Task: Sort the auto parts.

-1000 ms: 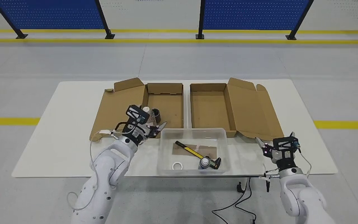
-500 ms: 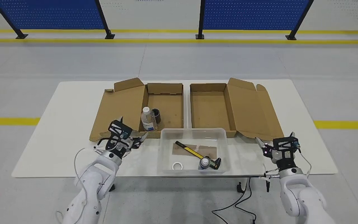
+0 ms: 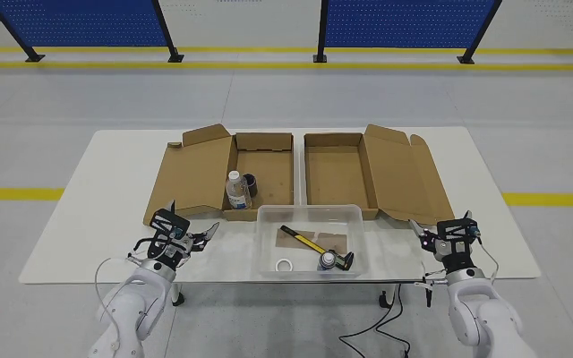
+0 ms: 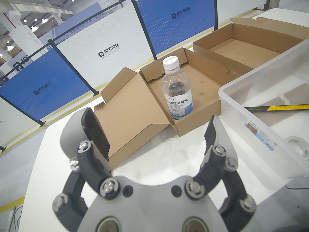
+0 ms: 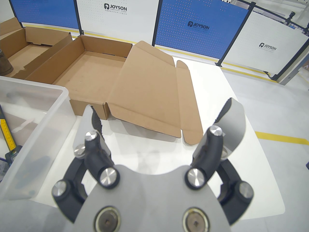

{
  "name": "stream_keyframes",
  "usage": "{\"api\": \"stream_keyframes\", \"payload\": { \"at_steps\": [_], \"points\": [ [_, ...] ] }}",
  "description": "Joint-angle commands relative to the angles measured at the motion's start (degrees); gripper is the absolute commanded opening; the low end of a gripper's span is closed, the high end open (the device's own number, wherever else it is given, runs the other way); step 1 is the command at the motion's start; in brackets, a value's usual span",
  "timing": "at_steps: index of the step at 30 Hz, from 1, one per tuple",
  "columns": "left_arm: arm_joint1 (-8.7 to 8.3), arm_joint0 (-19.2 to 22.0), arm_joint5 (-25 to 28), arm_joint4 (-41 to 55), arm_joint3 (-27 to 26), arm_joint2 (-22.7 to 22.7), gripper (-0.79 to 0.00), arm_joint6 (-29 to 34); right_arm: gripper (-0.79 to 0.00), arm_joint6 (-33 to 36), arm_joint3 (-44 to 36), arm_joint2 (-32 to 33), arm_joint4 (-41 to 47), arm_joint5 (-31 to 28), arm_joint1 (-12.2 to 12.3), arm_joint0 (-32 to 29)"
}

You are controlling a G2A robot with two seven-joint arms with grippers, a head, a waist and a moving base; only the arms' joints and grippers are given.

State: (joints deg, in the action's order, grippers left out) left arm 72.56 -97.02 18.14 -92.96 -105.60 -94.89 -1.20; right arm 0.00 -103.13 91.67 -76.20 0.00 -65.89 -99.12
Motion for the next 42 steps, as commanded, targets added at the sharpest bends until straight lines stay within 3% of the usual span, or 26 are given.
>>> {"api": "stream_keyframes", "payload": {
  "at_steps": [1, 15, 22, 29, 36, 42],
  "points": [
    [0.0, 0.0, 0.0, 0.0, 0.0, 0.0, 0.0, 0.0, 0.0, 0.0, 0.0, 0.0, 0.0, 0.0, 0.0, 0.0],
    [0.0, 0.0, 0.0, 0.0, 0.0, 0.0, 0.0, 0.0, 0.0, 2.3, -2.7, 0.2, 2.1, -1.2, -0.2, 0.0],
    [0.0, 0.0, 0.0, 0.0, 0.0, 0.0, 0.0, 0.0, 0.0, 14.5, -12.4, -0.2, 6.2, -3.9, -0.2, 1.0],
    [0.0, 0.0, 0.0, 0.0, 0.0, 0.0, 0.0, 0.0, 0.0, 28.7, -18.8, -4.9, 7.8, -7.2, -0.2, 6.3],
    [0.0, 0.0, 0.0, 0.0, 0.0, 0.0, 0.0, 0.0, 0.0, 36.9, -17.3, -13.2, 3.8, -6.6, -0.7, 15.0],
    [0.0, 0.0, 0.0, 0.0, 0.0, 0.0, 0.0, 0.0, 0.0, 44.1, -14.5, -20.8, 7.2, -2.9, -2.0, 22.0]
  ]
}}
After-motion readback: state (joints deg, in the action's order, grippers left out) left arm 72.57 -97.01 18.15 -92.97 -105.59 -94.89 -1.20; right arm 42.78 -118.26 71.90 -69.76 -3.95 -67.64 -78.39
